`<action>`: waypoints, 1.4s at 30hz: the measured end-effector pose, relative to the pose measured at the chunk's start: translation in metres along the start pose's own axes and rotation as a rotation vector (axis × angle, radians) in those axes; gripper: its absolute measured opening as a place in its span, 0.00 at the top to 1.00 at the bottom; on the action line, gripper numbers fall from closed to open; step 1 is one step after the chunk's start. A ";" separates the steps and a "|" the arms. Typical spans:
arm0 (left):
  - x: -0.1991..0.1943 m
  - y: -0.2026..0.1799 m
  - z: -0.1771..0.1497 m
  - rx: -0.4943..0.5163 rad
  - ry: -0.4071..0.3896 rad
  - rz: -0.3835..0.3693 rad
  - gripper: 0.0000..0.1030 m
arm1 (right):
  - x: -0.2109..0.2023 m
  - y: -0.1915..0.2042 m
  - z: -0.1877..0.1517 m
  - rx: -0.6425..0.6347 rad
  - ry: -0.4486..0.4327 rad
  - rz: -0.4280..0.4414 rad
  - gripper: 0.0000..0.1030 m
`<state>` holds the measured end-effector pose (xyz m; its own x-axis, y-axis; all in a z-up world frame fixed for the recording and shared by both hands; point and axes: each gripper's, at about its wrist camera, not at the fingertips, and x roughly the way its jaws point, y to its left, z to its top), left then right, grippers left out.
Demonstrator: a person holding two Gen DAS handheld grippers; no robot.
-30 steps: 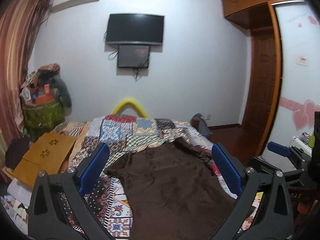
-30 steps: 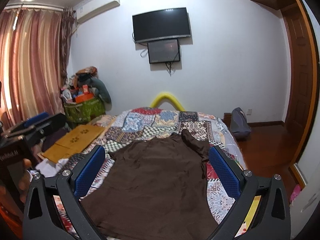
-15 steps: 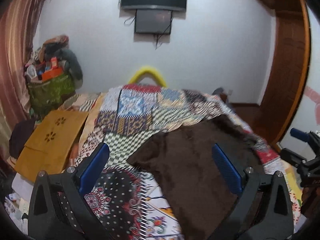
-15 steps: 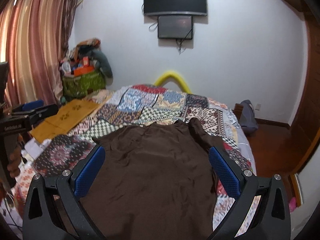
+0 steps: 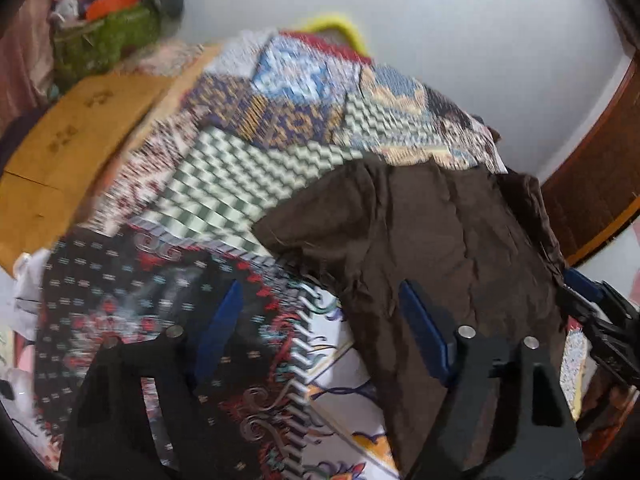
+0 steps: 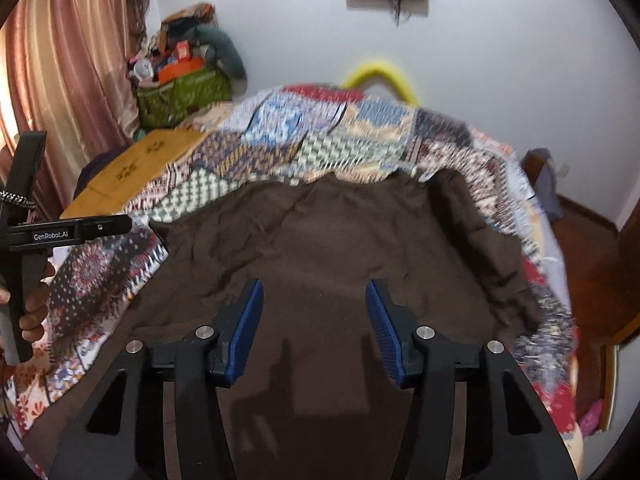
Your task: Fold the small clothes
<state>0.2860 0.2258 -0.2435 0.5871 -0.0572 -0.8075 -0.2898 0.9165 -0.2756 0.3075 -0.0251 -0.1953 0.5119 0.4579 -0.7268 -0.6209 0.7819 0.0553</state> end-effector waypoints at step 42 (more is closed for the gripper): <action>0.069 -0.174 0.016 0.607 0.034 0.024 0.97 | -0.015 -0.042 -0.019 0.039 0.045 0.022 0.52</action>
<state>0.3889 0.0687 -0.2425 0.5586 -0.0371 -0.8286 0.1863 0.9791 0.0817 0.3144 -0.0728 -0.1997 0.4702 0.4564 -0.7554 -0.6077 0.7881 0.0980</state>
